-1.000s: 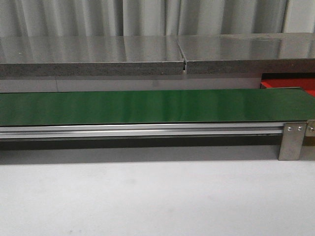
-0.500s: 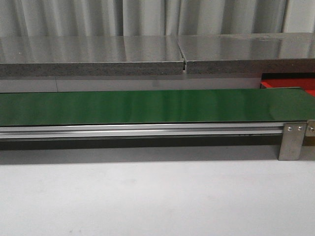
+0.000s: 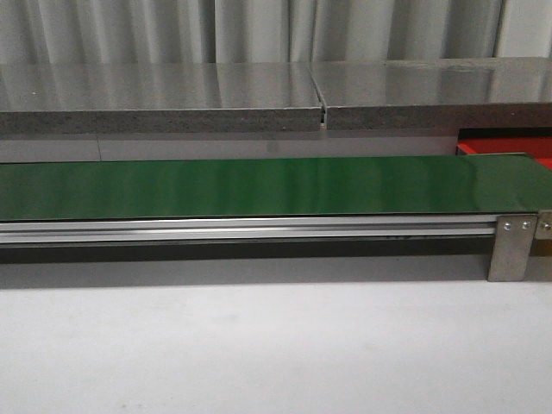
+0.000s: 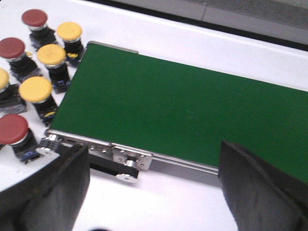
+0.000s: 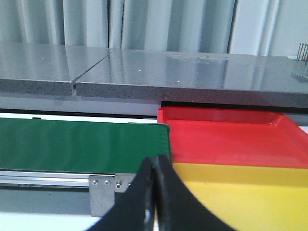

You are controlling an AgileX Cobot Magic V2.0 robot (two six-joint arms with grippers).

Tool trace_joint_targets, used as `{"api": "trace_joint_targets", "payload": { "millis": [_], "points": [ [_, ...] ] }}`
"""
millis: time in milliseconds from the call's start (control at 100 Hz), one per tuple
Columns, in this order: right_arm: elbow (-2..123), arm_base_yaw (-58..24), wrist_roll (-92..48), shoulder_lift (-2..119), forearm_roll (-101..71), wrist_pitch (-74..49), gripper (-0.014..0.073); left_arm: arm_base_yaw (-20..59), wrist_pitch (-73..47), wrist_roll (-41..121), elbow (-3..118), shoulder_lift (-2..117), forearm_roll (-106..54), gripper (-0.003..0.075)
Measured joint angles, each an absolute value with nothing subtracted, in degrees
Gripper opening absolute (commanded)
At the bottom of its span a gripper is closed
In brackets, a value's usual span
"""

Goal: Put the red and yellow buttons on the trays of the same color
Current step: 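Lower the left gripper over a yellow button and close on it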

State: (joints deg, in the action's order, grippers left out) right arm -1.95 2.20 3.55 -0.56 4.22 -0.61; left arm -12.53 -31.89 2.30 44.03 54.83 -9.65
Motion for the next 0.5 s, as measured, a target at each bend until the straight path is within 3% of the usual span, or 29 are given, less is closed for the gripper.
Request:
{"api": "trace_joint_targets", "payload": {
  "millis": [260, 500],
  "points": [
    [-1.9, 2.2, 3.6, -0.6, 4.2, -0.6, -0.0120, -23.1, -44.2, 2.3, 55.8, 65.4, -10.7, 0.0534],
    [-1.9, 2.2, 3.6, -0.6, 4.2, -0.6, -0.0120, -25.6, -49.5, 2.3, 64.6, 78.1, -11.1, 0.0534]
  ]
}}
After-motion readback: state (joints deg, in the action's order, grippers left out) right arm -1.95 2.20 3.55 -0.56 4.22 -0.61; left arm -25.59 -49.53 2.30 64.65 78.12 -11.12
